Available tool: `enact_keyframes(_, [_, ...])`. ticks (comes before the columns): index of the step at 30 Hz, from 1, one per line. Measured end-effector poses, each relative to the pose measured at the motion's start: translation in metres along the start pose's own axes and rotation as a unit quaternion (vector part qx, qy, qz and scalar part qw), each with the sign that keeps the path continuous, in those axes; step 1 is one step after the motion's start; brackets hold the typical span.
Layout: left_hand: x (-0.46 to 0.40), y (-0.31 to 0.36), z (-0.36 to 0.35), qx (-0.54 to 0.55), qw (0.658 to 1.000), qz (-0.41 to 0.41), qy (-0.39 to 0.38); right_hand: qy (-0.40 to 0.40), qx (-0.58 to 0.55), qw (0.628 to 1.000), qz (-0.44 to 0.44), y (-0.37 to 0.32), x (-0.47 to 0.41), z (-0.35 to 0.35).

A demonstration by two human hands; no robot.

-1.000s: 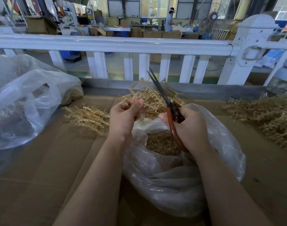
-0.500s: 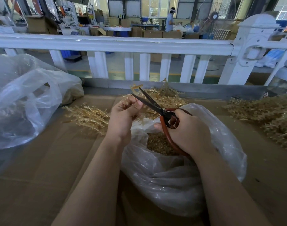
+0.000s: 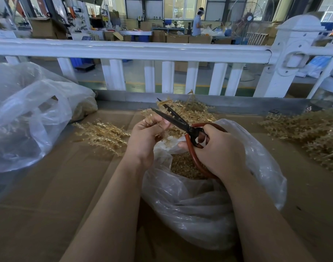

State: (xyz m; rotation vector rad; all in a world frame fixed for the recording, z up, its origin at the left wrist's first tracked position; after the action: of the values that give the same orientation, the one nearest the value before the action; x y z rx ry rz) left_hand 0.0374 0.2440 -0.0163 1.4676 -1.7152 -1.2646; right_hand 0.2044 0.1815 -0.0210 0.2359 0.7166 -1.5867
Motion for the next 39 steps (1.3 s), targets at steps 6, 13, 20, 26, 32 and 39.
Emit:
enact_keyframes(6, [-0.0007,-0.0001,0.0001,0.015,1.0,0.014,0.0,0.018,-0.015,1.0,0.008,-0.001,0.0,0.0003])
enact_keyframes(13, [0.0012,0.0009,-0.0005,0.017,1.0,0.015,-0.01,0.025,-0.016,0.999,0.012,0.0007,0.0008,-0.0003])
enact_keyframes(20, [0.0007,-0.0016,-0.0017,-0.014,0.999,0.012,-0.03,0.038,-0.018,0.999,0.012,-0.0025,0.001,0.0031])
enact_keyframes(26, [0.0004,-0.0015,-0.0004,-0.027,0.999,0.0,-0.034,0.044,-0.018,0.999,0.009,-0.0015,0.0012,0.0032])
enact_keyframes(32, [-0.0008,-0.0011,0.0004,-0.034,0.999,-0.035,-0.014,0.024,-0.013,1.0,-0.004,0.0024,-0.0007,0.0007])
enact_keyframes(39, [-0.0012,0.0016,0.0013,-0.031,0.995,-0.096,-0.011,0.007,-0.013,1.0,-0.007,0.0034,-0.0007,-0.0003])
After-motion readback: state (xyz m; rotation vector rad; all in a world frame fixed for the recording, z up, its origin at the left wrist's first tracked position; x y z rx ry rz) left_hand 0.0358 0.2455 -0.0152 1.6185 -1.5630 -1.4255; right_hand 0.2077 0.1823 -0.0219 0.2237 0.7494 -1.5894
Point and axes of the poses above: each hand's wrist, its own x-axis away from the middle knuckle, its own z-axis out of the back of the hand, y = z × x, the point moved 3 cm from there along -x, towards the middle knuckle, and after that the axes turned 3 degrees about x, right-handed, at the moved point
